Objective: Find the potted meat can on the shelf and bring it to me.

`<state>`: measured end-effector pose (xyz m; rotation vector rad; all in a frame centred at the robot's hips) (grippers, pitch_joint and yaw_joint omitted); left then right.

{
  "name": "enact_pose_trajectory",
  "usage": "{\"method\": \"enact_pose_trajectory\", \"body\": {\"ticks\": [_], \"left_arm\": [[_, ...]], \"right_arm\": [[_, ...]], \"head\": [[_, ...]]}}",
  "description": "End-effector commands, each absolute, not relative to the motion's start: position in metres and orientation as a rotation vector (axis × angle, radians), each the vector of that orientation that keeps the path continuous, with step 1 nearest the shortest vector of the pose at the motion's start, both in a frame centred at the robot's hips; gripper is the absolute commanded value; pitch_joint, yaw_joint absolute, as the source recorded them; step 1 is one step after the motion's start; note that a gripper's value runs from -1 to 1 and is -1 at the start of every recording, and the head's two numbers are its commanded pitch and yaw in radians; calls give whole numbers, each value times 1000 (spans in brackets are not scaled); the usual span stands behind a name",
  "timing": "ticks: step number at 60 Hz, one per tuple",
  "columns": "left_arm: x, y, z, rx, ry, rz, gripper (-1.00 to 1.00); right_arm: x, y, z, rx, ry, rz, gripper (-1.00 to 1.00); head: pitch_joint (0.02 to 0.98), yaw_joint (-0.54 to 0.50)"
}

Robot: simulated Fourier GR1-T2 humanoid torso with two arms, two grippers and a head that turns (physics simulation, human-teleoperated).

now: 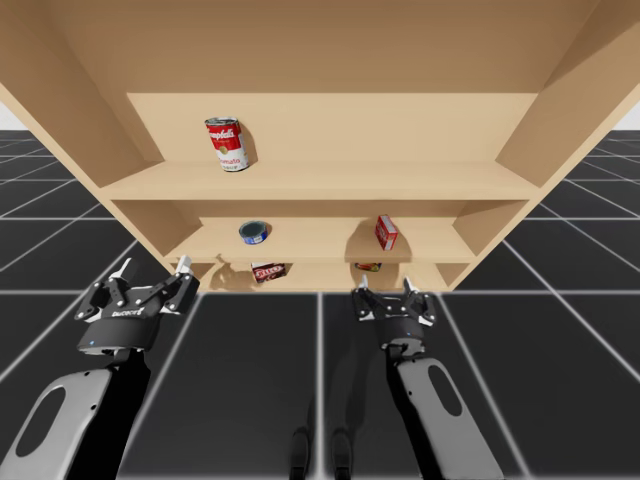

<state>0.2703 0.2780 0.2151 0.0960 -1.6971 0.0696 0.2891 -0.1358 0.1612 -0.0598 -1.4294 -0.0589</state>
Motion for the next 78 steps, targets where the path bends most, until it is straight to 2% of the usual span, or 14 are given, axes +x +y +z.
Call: {"method": "enact_pose_trajectory", "body": {"ticks": [1,16,31,50,65,78], "left_arm": [[270,279,215,95,-1697,71,-1000],[270,280,216,101,-1689,73,-1000],[270,280,216,99,-1689,73,-1000],[270,280,215,96,-1688,72,-1000],[270,280,215,95,-1687,71,-1000],[271,280,215,95,-1687,68,-1000]], "right_arm": [[311,-122,153,-74,-1409,-54,-1000],[343,-112,140,-114,-1350,-64,-1000],[369,-112,129,-168,-1339,-83,-1000],[389,-110,120,-175,-1308,-95,-1000],[407,-112,116,-180,-1318,-96,-1000],[413,-112,112,-179,-1308,-90,-1000]], "head": [[708,-182],[720,-182],[725,-180],[729,-181],[734,-184],[736,-187]]}}
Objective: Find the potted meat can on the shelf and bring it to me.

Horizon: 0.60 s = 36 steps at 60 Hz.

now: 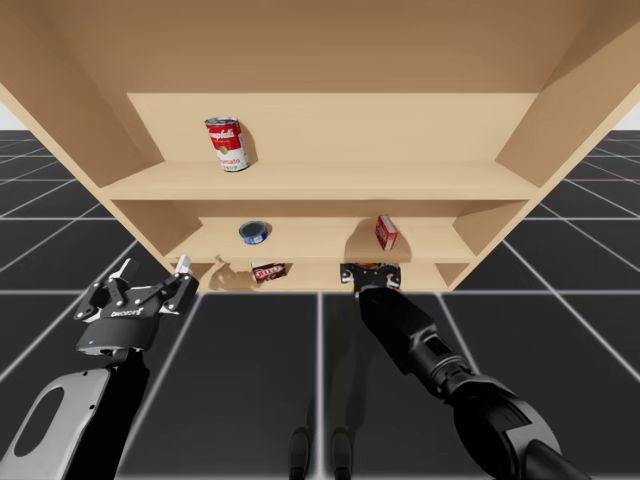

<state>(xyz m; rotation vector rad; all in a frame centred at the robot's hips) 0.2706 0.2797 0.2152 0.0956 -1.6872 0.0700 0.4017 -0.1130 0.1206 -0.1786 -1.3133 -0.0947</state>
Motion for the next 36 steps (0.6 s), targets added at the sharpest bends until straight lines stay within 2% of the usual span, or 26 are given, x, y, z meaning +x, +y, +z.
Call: {"method": "enact_pose_trajectory", "body": {"ticks": [1,2,4,5,6,7,18,36], "left_arm": [[271,280,215,95,-1687,68,-1000],[271,280,215,95,-1687,68,-1000],[271,280,215,95,-1687,68,-1000],[271,280,215,95,-1687,68,-1000],[271,280,215,95,-1687,68,-1000],[271,280,215,95,-1687,68,-1000],[272,281,215,95,-1688,69,-1000],[273,281,214,98,-1687,69,-1000]], "right_arm": [[413,-113,111,-152,-1310,-67,-1000],[413,-114,112,-144,-1303,-68,-1000],[413,-113,111,-161,-1309,-96,-611],[413,-113,111,-163,-1311,-91,434],[413,-113,111,-162,-1313,-89,813],[413,-114,111,-157,-1314,-93,1000],[409,-123,115,-158,-1311,-113,1000],[367,-144,136,-168,-1369,-82,1000]], "head": [[736,-188],[736,-189],[736,-189],[736,-190],[735,-190],[736,-190],[736,-194],[732,-197]]}}
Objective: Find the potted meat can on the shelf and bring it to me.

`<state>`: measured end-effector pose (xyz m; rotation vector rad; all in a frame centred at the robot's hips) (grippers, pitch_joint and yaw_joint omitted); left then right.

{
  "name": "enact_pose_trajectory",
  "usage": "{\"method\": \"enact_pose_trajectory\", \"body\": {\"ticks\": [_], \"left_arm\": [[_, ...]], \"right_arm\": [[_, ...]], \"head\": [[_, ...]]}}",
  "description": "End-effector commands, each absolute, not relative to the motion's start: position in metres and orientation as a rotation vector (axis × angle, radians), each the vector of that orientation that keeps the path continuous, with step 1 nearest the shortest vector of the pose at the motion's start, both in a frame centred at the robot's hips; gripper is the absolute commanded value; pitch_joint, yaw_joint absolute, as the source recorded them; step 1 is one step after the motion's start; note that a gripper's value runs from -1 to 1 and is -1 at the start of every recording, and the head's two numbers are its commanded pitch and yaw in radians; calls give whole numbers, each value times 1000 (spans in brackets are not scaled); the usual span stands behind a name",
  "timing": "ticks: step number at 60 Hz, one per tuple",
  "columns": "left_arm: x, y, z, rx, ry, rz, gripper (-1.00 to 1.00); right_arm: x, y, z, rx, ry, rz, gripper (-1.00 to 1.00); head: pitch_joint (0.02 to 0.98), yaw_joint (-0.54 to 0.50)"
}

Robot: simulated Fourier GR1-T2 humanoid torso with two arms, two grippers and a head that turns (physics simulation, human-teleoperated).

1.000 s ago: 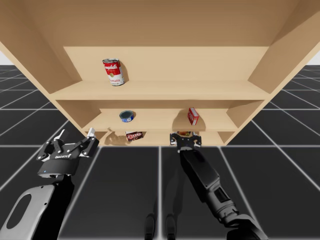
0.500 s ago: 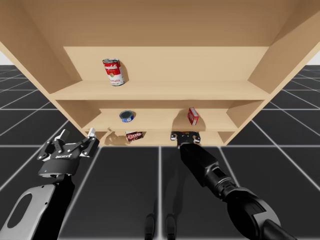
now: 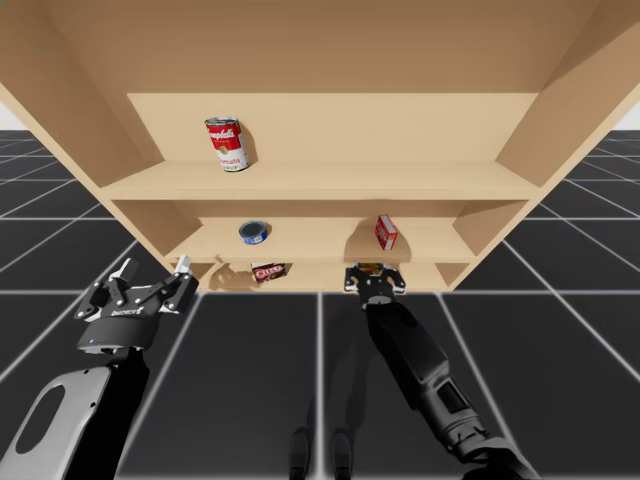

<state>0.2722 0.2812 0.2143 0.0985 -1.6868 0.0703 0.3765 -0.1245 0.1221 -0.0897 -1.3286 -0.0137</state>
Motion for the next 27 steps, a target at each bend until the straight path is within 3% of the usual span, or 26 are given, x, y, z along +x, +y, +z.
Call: {"method": "enact_pose_trajectory", "body": {"ticks": [1,27], "left_arm": [[273,281,214,98,-1687,68,-1000],[273,280,214,101,-1687,70,-1000]], "right_arm": [[363,-144,137,-168,-1369,-75,1000],[267,-157,147,-198,-1453,-1,1000]], "head": [[731,-197],[717,-205]]}}
